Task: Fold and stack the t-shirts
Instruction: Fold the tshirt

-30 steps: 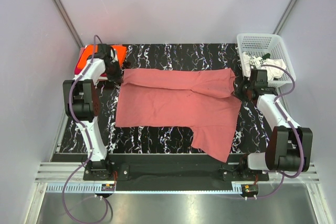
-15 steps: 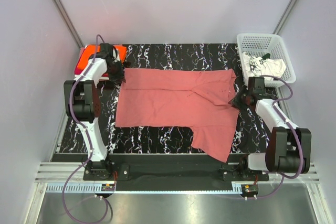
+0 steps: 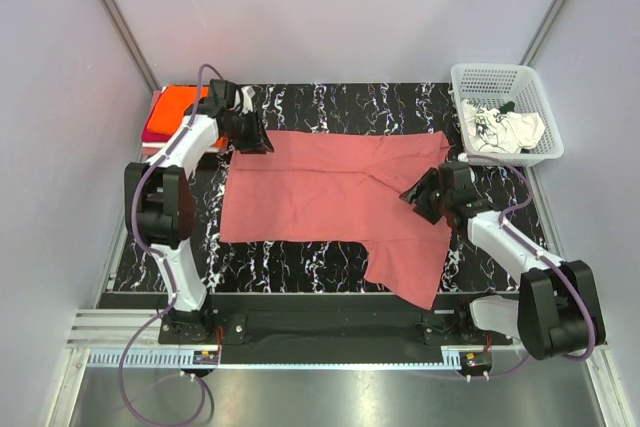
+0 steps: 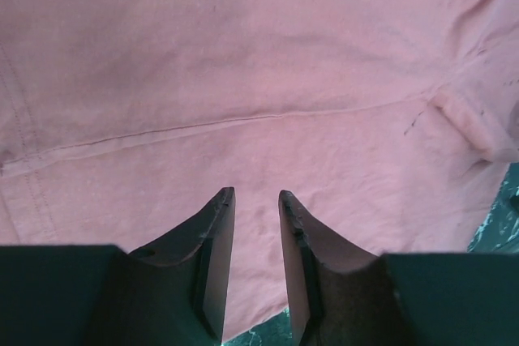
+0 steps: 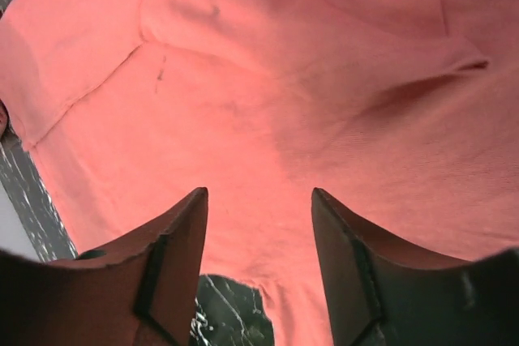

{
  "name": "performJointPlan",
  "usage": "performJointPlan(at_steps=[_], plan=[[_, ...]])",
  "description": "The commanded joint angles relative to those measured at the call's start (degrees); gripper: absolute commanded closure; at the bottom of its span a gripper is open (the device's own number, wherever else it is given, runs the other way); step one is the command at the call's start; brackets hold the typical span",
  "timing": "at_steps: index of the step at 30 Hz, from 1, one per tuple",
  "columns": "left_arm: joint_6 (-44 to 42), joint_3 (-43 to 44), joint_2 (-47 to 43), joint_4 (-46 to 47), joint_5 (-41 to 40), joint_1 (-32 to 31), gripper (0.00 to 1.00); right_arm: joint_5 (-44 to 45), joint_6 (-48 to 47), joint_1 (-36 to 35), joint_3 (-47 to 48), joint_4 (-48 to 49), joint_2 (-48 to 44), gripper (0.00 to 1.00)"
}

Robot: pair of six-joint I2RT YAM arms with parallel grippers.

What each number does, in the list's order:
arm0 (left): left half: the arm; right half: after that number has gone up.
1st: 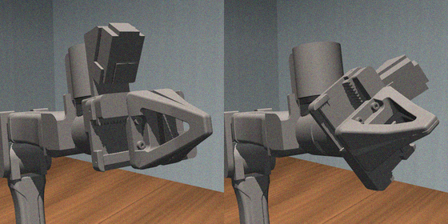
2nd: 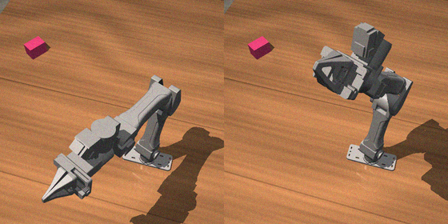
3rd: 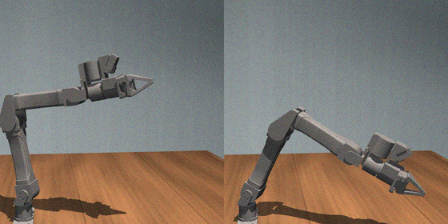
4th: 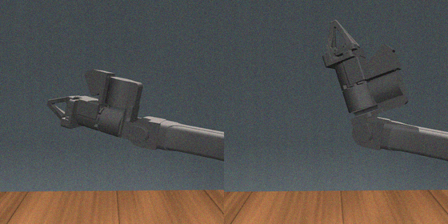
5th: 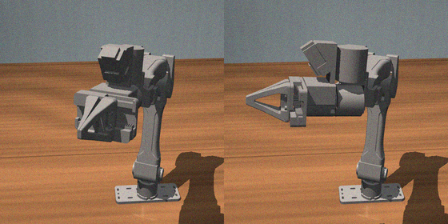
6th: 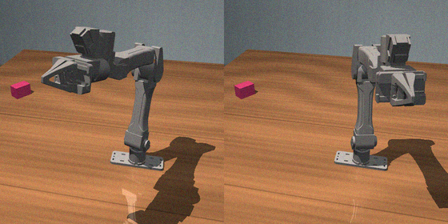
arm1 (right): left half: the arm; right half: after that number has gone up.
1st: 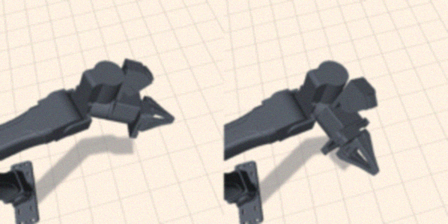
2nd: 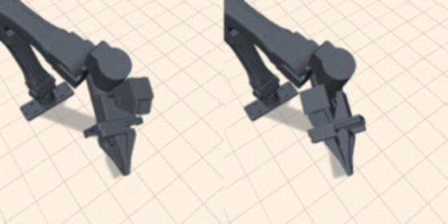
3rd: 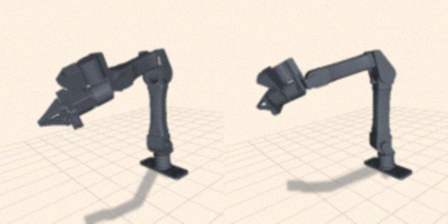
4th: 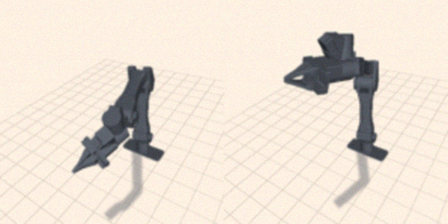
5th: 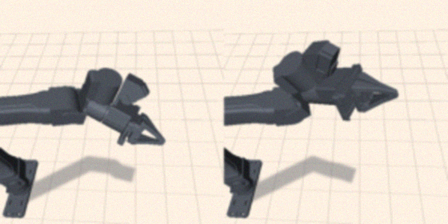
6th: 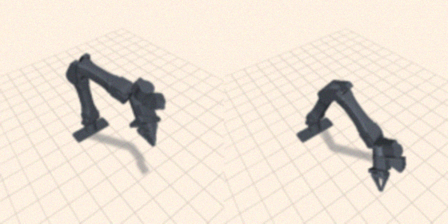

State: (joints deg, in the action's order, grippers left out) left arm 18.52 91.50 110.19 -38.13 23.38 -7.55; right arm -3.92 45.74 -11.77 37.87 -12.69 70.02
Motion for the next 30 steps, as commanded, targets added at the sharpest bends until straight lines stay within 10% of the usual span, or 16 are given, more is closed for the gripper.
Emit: performJointPlan(at_steps=[1,30], plan=[[3.01,-4.57,-6.46,4.20,3.78,0.35,0.66,3.39,9.37,-0.62,-5.51,16.62,-1.20,0.38],[2.39,-14.25,-18.26,11.23,7.21,-1.06,0.60,12.53,17.63,-1.15,-19.58,53.28,12.60,0.27]])
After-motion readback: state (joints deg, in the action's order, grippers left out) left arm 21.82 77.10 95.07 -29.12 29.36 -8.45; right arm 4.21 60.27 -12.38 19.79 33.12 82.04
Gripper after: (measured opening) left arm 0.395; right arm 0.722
